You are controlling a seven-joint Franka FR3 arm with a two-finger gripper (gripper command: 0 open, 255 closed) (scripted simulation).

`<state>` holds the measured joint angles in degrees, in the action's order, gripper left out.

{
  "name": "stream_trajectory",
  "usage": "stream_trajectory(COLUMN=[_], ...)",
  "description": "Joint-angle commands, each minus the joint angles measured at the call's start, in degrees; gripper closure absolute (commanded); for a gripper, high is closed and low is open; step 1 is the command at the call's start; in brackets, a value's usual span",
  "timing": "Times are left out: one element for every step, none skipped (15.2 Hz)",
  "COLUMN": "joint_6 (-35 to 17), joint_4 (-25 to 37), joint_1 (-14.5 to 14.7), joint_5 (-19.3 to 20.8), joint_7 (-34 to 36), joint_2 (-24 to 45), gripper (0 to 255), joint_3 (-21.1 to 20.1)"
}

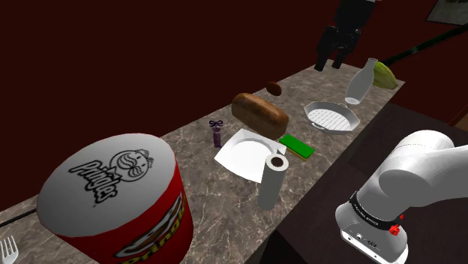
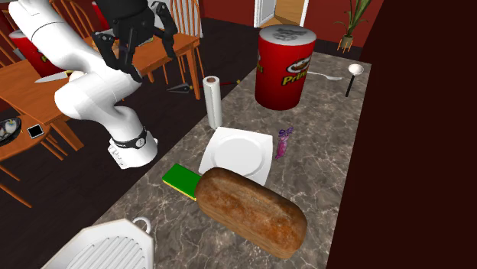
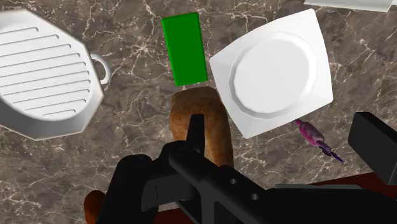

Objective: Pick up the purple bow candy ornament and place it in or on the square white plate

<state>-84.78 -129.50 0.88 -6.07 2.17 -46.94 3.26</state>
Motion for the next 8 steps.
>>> stream_trajectory(joint_6=[0.0,-1.64,-3.3,-4.99,-6.69,-8.41,-10.14,-11.89], joint_4=[0.0,-0.99,-1.9,-2.72,-3.46,-4.1,-4.66,-5.12], joint_1=[0.0,-0.07,-0.13,-0.18,-0.23,-0.26,-0.28,-0.31], joint_5=[0.0,-0.84,-1.68,-2.5,-3.3,-4.07,-4.82,-5.54], joint_7=[0.0,1.67,3.3,4.93,6.53,8.12,9.7,11.27], joint_2=[0.0,0.44,0.97,1.6,2.32,3.14,4.06,5.07], gripper=[0,0,0,0,0,0,0,0], joint_3=[0.0,-1.06,-2.14,-3.21,-4.29,-5.36,-6.42,-7.49])
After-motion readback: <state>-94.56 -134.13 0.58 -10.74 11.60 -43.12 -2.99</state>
